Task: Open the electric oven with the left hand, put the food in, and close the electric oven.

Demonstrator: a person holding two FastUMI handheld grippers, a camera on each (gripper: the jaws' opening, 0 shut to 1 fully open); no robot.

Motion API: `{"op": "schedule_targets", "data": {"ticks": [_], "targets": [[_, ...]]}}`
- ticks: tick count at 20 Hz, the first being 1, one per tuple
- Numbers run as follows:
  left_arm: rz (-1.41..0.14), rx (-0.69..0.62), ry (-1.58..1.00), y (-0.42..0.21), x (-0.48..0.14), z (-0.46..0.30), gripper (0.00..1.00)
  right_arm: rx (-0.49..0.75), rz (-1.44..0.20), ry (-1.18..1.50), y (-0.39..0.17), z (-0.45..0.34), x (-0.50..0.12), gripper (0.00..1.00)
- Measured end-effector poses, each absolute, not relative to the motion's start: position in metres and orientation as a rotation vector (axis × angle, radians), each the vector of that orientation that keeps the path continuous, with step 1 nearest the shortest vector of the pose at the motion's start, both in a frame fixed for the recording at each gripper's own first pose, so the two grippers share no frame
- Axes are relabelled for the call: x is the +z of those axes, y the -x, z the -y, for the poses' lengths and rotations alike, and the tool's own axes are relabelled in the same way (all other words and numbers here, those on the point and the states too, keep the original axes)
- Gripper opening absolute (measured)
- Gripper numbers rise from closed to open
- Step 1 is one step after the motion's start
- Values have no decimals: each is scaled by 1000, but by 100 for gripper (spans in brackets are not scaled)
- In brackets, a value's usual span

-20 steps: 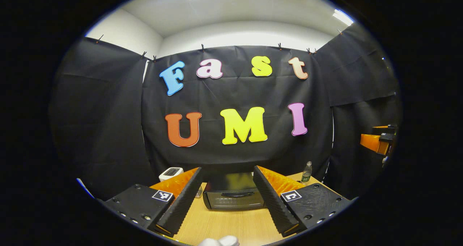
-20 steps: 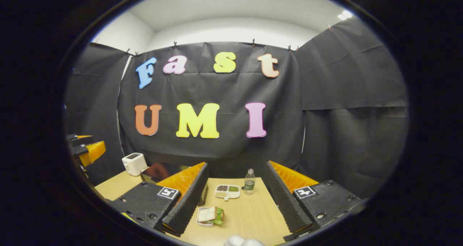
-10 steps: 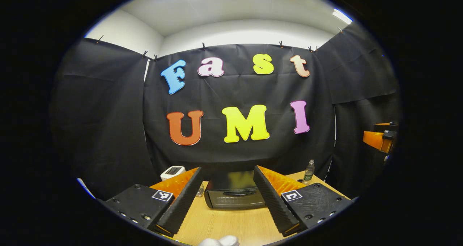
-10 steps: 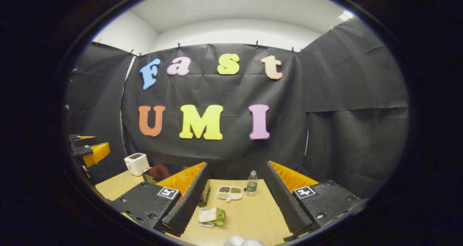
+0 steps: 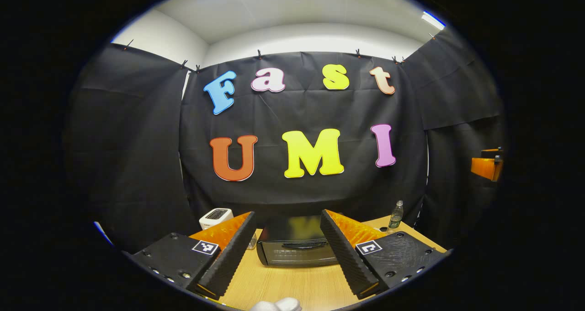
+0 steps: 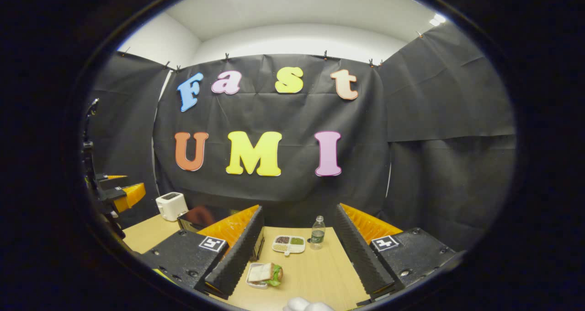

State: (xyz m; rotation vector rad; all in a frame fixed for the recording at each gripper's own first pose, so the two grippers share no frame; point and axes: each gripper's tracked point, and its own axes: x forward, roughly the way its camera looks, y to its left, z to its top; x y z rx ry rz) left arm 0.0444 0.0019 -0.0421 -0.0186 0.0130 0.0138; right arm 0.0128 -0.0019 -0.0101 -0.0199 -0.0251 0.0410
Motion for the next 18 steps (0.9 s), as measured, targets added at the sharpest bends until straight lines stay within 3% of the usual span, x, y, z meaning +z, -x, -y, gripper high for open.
{"op": "schedule_targets", "data": {"ticks": [8,14,15,16,18], "targets": [[-125,-44,101,-136,-137,32,93,46,-43,37,-35,23,-35,92],[-222,-17,102,-209,-198,36,94,17,-105,45,-56,44,-55,92],[-244,-17,96,-218,-209,38,94,13,-111,40,-58,46,-57,100],[-256,-20,93,-225,-219,40,94,8,-121,37,-61,47,-59,92],[-302,-35,97,-236,-238,45,94,9,-142,37,-66,49,-67,92]]}}
